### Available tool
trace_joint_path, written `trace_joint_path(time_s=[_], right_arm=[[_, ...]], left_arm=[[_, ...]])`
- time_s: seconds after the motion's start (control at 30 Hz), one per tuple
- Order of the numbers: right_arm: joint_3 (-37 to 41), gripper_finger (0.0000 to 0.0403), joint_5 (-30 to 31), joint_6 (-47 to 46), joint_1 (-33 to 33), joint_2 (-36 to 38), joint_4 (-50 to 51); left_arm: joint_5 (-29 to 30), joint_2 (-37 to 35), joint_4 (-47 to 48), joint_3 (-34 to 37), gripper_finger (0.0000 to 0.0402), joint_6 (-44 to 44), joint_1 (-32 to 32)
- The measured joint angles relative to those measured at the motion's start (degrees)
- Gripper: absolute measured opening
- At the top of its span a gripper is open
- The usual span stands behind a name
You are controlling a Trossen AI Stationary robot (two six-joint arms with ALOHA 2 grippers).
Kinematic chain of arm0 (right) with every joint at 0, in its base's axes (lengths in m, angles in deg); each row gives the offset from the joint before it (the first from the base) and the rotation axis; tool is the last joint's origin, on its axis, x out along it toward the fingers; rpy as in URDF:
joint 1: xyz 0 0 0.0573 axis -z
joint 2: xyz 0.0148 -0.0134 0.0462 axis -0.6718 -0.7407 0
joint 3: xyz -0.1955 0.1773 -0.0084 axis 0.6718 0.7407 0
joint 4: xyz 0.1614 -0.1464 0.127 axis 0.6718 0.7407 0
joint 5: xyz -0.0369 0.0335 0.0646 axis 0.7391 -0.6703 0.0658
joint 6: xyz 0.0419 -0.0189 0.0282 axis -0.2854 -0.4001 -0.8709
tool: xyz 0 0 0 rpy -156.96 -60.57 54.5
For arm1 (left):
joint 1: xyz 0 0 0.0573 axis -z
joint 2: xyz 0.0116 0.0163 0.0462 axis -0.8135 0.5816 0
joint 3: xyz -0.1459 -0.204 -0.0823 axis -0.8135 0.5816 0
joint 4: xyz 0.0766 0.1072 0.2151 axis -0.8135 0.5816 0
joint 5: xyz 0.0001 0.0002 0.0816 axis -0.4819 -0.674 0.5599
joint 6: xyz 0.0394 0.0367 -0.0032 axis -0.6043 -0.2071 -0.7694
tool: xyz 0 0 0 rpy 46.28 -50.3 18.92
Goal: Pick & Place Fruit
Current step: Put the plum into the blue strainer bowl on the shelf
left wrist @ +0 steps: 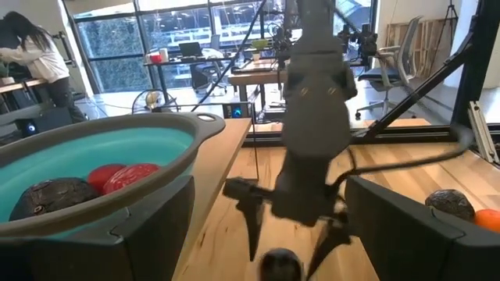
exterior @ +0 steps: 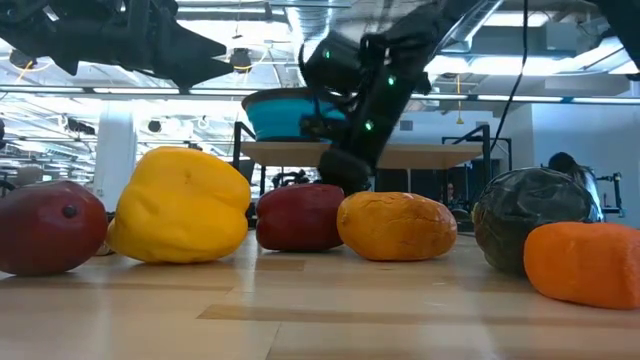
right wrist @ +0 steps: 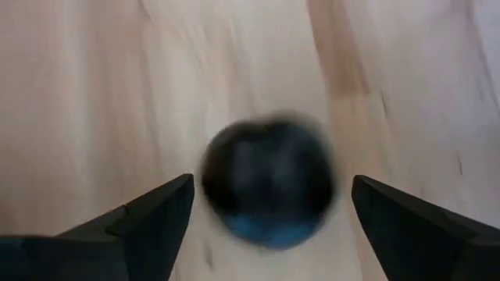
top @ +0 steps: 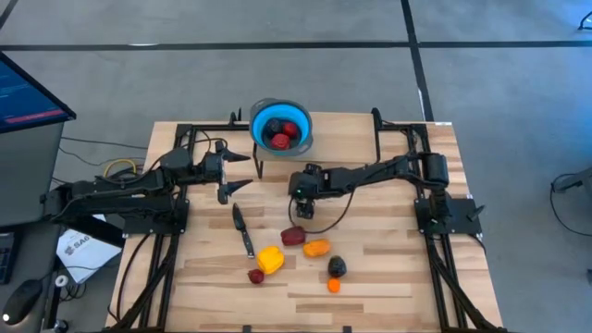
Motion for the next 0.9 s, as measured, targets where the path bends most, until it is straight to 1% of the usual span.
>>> trace_joint_path(time_s=[0.07, 0.33, 0.4, 0.47, 0.57, 0.7, 0.8, 0.9], right_arm=[[-0.1, 0.0332, 0.0, 0.1, 0.6, -1.3, -2.4], [0.4, 0.0281, -2.1, 1.0, 0.6, -1.3, -3.0], [0.4, 0.0267, -4.3, 1.1, 0.2, -1.3, -3.7], [0.4, 0.0255, -8.2, 1.0, -0.5, -1.3, -5.5], [2.9, 0.0245, -12.1, -1.2, -1.6, -1.3, -13.7], [7.3, 0.0245, -17.9, -6.6, -2.2, -0.8, -31.0], [9.7, 0.0245, -25.4, -11.4, -2.1, -0.8, -46.8], [10.4, 0.0245, -32.1, -14.2, -1.8, -0.7, -58.3]], left_arm=[[-0.1, 0.0, 0.0, 0.0, 0.0324, 0.0, 0.0], [-0.4, 0.0, -0.3, 0.0, 0.0324, 0.0, 0.4], [-0.4, 0.0, -0.3, 0.0, 0.0324, 0.0, 0.4], [-0.4, 0.0, -0.3, 0.0, 0.0324, 0.0, 0.4], [-2.2, 0.0, -0.3, 0.0, 0.0324, -0.2, 0.4], [-9.7, 0.0, -0.3, 0.0, 0.0324, -0.5, 0.4], [-15.9, 0.0, -0.3, 0.0, 0.0324, -1.2, 0.7], [-19.2, 0.0, -0.3, 0.0, 0.0324, -5.5, 2.8]])
